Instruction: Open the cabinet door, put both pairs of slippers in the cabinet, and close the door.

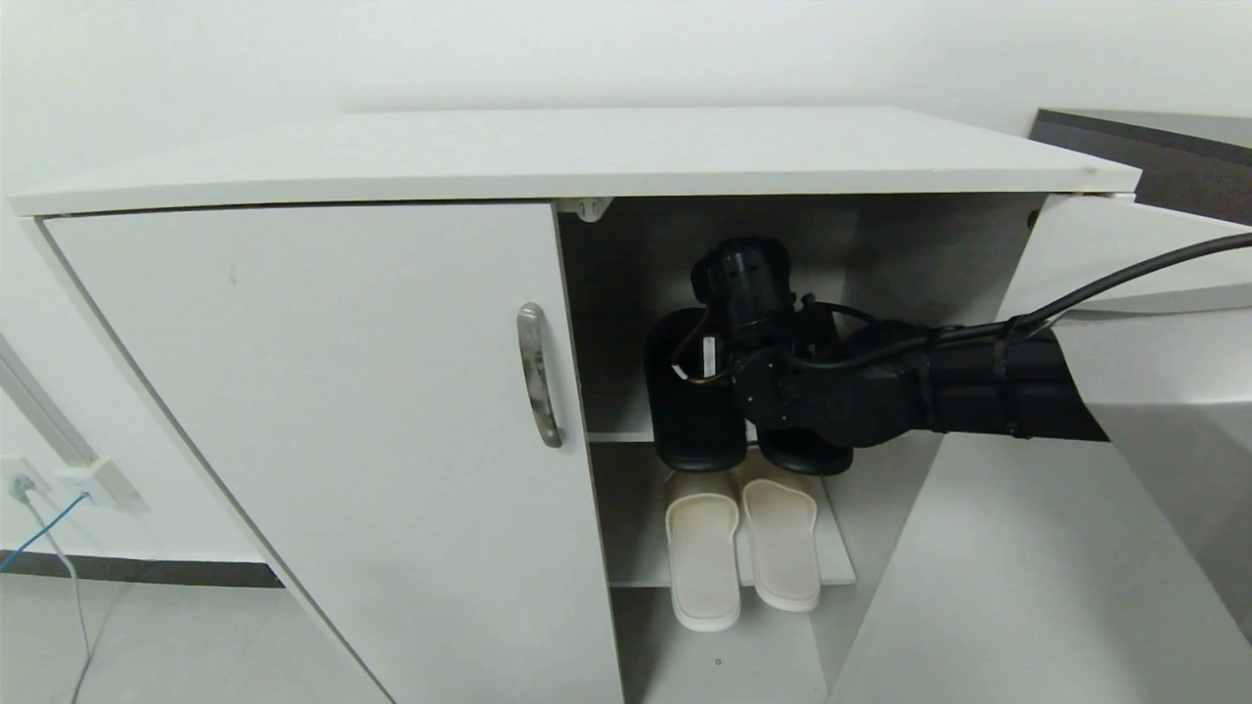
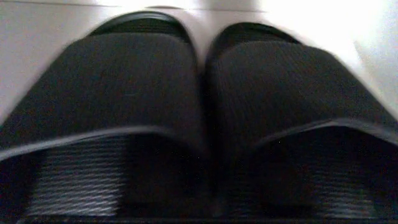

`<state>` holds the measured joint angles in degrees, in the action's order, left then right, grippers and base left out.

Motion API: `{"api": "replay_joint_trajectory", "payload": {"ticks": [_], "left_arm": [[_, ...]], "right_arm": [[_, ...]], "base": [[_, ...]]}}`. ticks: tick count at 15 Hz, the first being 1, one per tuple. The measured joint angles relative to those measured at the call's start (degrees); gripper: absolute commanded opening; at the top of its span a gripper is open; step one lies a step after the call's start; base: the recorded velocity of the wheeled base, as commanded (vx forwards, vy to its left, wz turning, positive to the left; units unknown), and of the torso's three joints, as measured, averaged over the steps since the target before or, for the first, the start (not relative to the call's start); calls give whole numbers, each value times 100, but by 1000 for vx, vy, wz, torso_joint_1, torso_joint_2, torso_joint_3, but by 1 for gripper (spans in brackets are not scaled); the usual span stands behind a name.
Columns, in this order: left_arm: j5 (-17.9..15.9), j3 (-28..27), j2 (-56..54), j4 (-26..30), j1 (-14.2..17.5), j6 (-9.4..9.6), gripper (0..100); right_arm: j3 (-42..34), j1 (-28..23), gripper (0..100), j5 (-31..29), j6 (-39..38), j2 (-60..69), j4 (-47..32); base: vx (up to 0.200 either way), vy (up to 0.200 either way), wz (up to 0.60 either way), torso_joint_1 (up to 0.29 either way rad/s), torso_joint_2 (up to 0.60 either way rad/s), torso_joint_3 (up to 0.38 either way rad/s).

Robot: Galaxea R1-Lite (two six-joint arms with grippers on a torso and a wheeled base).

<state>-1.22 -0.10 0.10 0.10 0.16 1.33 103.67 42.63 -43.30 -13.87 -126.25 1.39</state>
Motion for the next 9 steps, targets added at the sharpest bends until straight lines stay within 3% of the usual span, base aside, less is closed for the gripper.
{"api": "replay_joint_trajectory", "payload": {"ticks": [9], "left_arm": [[-1, 0, 0, -2, -2, 6, 0]], "right_arm": [[-1348, 463, 100, -126, -176, 1189, 183]], "base": [[0, 0, 0, 0, 0, 0]]}}
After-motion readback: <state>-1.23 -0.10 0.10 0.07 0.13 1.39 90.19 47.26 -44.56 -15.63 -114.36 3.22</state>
